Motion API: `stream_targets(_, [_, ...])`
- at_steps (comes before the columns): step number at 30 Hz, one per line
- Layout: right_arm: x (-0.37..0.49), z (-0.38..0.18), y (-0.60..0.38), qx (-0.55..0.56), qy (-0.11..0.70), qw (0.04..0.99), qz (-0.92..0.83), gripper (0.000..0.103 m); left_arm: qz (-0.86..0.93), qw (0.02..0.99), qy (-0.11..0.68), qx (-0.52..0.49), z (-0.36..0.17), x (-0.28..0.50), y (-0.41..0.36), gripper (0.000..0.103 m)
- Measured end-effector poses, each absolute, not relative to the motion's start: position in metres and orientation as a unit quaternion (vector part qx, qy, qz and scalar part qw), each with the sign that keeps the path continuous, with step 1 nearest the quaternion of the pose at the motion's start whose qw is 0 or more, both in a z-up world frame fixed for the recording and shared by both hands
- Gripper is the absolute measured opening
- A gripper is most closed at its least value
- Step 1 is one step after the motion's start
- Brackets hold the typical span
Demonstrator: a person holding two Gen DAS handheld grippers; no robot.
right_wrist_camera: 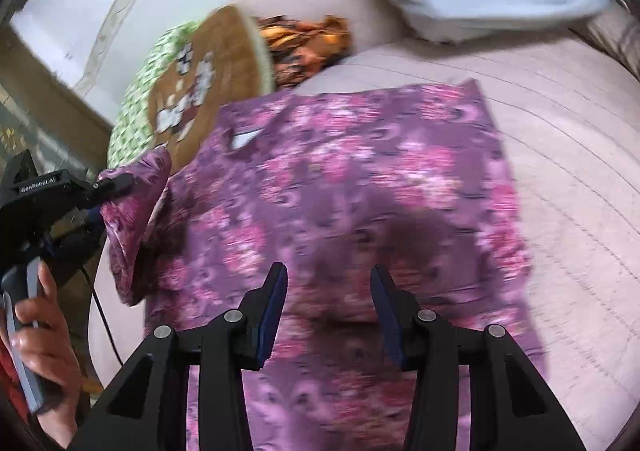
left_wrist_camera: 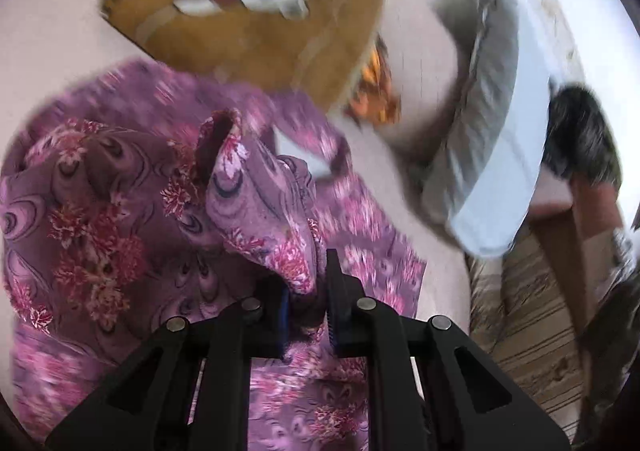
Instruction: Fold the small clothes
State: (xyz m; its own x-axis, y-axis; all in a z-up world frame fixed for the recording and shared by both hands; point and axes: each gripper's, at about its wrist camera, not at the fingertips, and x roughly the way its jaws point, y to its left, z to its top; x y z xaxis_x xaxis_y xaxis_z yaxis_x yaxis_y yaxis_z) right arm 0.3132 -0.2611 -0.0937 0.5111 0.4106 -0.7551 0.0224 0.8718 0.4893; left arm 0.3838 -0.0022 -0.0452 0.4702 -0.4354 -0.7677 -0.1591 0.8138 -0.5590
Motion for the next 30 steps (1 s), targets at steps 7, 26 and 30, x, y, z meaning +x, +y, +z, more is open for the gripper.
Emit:
stream_targets(7, [0.325,-0.123,-0.273,0.210,0.488,0.837,0.132,0.045,-0.093,0.790,0.557,-0.241,-0.069,0.384,-0.067,0.013])
stream_targets(26, [0.341,-0.109,-0.242,0.266,0.466,0.830,0.153,0.062,-0.050,0.820,0.483,-0.304,-0.014,0.309,0.094,0.059])
stream_targets(30, [0.354,-0.120,-0.232,0.267,0.482,0.826,0.116,0.060,-0.036,0.809,0.484,-0.332,-0.033,0.304,0.109,0.059])
